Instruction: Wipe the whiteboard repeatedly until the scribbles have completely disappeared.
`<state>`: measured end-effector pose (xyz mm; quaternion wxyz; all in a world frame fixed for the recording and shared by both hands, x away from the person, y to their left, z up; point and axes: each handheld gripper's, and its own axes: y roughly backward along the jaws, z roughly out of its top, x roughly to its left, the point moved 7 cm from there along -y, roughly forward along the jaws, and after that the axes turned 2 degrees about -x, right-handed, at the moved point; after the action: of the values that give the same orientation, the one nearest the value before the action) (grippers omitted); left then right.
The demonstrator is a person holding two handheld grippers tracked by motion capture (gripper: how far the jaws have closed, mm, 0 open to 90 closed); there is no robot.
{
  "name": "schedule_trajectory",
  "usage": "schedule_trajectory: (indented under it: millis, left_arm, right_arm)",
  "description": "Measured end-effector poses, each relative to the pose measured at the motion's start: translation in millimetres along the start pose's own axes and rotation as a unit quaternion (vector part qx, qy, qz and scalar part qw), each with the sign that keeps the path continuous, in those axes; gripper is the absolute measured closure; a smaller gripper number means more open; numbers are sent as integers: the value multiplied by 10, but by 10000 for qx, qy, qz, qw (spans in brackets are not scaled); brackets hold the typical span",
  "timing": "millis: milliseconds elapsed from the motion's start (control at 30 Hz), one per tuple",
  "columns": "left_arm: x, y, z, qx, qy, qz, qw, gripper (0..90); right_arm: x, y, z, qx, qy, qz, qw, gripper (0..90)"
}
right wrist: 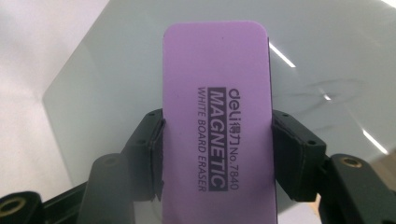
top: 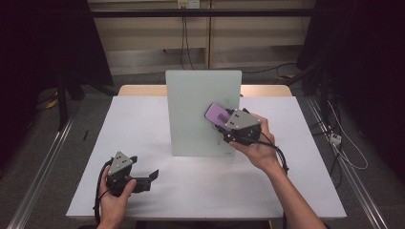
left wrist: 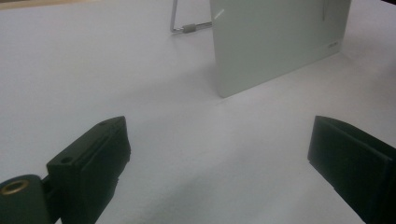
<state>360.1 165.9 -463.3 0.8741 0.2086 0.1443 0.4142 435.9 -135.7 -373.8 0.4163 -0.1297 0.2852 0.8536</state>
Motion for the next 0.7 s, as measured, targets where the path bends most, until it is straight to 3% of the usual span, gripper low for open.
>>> schedule_trajectory:
  millis: [100,233,333,433,700]
  left_arm:
    - [7,-3,-2,10,8,-2,10000,56]
    - [-1,-1,1,11,-11,-10,10000,56]
    - [-1,0,3,4,-3,-13,10000,56]
    - [2,0,0,13,-6,-11,10000,56]
    - [-16,-3,4,13,-29,-24,10000,56]
  right_arm:
    - [-92,37,45,-15,-47,-144,9999,418]
    - [-363,155,151,-38,-293,-568,9980,418]
    - [-418,179,168,-59,-345,-653,9973,418]
    - [-376,159,135,0,-281,-643,9975,418]
    - [-44,73,-95,165,-323,-306,9989,418]
